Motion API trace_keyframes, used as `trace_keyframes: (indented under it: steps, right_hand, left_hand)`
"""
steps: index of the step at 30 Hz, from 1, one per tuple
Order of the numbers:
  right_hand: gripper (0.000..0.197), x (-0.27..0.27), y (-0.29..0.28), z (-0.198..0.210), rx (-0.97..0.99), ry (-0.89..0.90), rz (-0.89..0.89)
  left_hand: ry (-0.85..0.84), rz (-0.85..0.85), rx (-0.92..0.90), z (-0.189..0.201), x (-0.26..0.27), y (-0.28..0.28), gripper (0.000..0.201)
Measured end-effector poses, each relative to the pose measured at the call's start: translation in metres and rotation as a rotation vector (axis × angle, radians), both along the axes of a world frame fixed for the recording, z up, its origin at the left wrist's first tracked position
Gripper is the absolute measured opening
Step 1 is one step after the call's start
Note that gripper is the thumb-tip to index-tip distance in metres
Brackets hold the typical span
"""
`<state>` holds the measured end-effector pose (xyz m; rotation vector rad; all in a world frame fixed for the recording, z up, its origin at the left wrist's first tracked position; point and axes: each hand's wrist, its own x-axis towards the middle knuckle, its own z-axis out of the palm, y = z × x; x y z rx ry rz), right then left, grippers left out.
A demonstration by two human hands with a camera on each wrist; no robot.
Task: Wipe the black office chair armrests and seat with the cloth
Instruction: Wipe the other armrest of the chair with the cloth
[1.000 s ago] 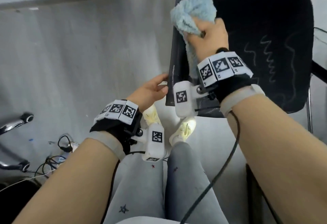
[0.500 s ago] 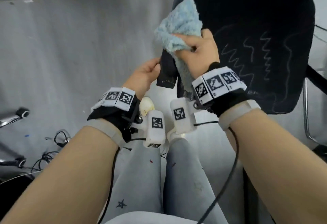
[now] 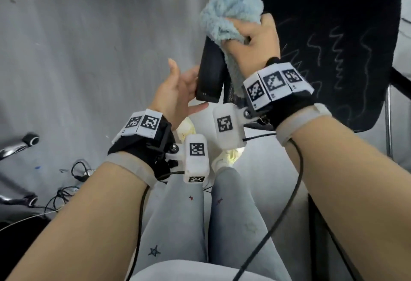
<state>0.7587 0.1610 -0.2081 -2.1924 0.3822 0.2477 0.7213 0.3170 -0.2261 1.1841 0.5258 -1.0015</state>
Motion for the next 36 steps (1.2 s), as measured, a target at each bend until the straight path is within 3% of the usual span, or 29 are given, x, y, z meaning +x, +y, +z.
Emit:
trace_keyframes:
  steps: [3,6,10,12,15,17,23,29,34,36]
  right_hand:
    - [0.035,-0.021,0.005,-0.003,-0.007,-0.020,0.098]
    - [0.028,-0.071,0.010,-0.003,-0.003,0.009,0.303]
    - [0.021,-0.098,-0.002,-0.004,-0.226,0.152,0.573]
    - [0.024,-0.092,-0.007,0.002,-0.151,0.065,0.540]
    - [0.034,-0.066,-0.007,0.008,-0.025,-0.136,0.318]
    - [0.035,-0.051,-0.001,0.008,0.002,-0.128,0.216]
    - [0.027,-0.085,0.007,-0.002,-0.172,0.045,0.470]
    - [0.030,-0.109,-0.006,-0.003,-0.269,-0.106,0.688]
    - [0.028,-0.082,-0.018,0.006,-0.139,-0.102,0.356]
    - [0.030,-0.058,-0.019,0.006,-0.134,-0.054,0.311]
  left_hand:
    - [0.029,0.027,-0.041,0.002,0.002,0.000,0.083]
    - [0.099,0.097,-0.197,0.008,0.001,-0.001,0.085]
    - [0.117,0.043,-0.143,0.001,-0.004,0.004,0.090]
    - [0.116,0.012,-0.139,-0.002,-0.006,0.007,0.089]
    - [0.097,-0.009,-0.085,-0.002,-0.008,0.005,0.085]
    - [0.087,-0.011,-0.039,-0.001,-0.008,0.004,0.082]
    - [0.167,0.132,-0.160,0.006,-0.006,0.003,0.084]
    - [0.259,0.206,-0.236,0.012,-0.014,-0.003,0.082]
    - [0.117,-0.075,0.055,0.001,-0.028,-0.009,0.071]
    - [0.090,-0.205,0.115,0.002,-0.030,-0.012,0.062]
